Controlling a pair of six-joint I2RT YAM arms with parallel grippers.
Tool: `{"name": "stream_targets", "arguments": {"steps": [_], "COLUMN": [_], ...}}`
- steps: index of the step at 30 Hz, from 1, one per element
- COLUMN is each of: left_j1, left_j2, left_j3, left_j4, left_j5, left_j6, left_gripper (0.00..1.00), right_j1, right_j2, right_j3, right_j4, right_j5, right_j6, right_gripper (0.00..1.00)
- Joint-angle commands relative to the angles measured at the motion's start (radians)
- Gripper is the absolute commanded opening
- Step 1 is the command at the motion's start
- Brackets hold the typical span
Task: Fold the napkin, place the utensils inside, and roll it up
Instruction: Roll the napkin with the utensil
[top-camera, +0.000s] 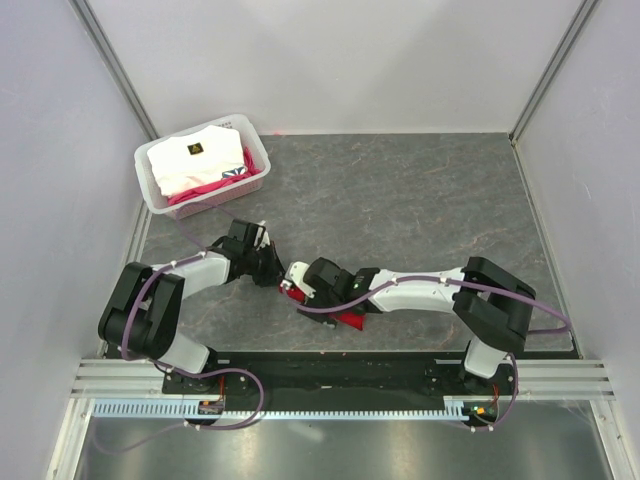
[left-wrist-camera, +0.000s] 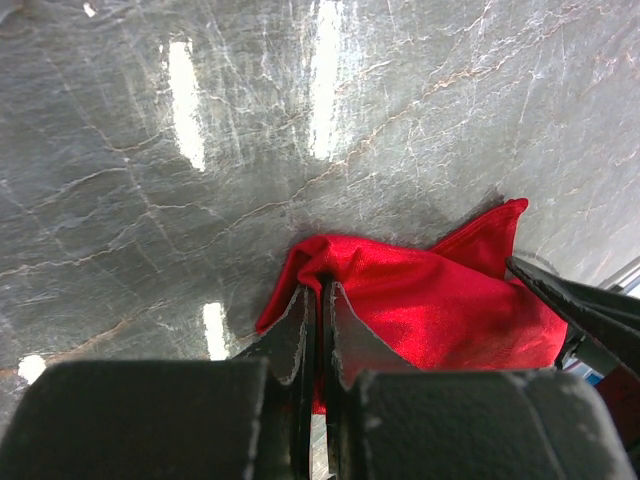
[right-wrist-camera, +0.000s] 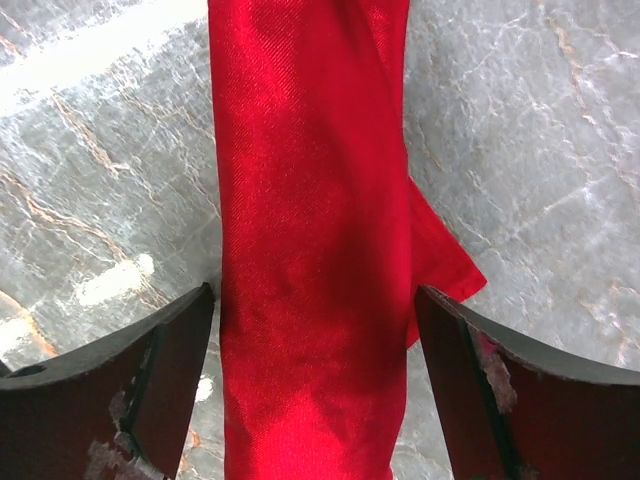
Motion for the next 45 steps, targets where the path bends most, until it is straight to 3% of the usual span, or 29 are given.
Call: {"name": "stream_targets", "arguments": {"steps": [1,4,7,10,11,14,22,30,38,45], "left_j1": [0.002,0.002,0.002,0.002,0.004,0.005,0.093,0.137,0.194,0.272], "left_j2": [0.016,0.016,0.013,0.004,-0.009,-0.033,-0.127,-0.239,-0.332,-0.374], "left_j3": [0.024,0.029,0.041,0.058,0.067,0.098,0.164,0.213,0.303,0.282], "left_j4": [-0.016,-0.010,-0.002,0.002,0.004,-0.016,-0.097,-0.183,-0.332,-0.344], "left_j5": [0.040,0.049,0.057,0.056,0.042,-0.004,-0.047,0.037,0.082,0.099], "left_j6": [0.063,0.066,0.065,0.063,0.059,0.053,0.031,0.066,0.181,0.267], "left_gripper": [0.02,0.02,0.04,0.22,0.35,0.57,0.87,0.92,0.94,0.94], "right_j1": [-0.054,-0.097,-0.117,-0.133,-0.138,-0.160,-0.173,-0.254,-0.471,-0.563], "right_j2": [0.032,0.064,0.100,0.123,0.123,0.115,0.058,0.048,0.130,0.221], "right_j3": [0.025,0.060,0.076,0.067,0.059,0.033,-0.025,-0.064,0.030,0.140], "right_j4": [-0.032,-0.095,-0.155,-0.184,-0.184,-0.173,-0.166,-0.144,-0.118,-0.121], "right_j5": [-0.104,-0.192,-0.256,-0.287,-0.293,-0.293,-0.072,0.023,0.023,0.001], "right_j6": [-0.027,-0.032,-0.029,0.015,0.051,0.156,0.505,0.694,0.674,0.629], "right_gripper": [0.88,0.84,0.73,0.61,0.55,0.48,0.46,0.47,0.49,0.52]}}
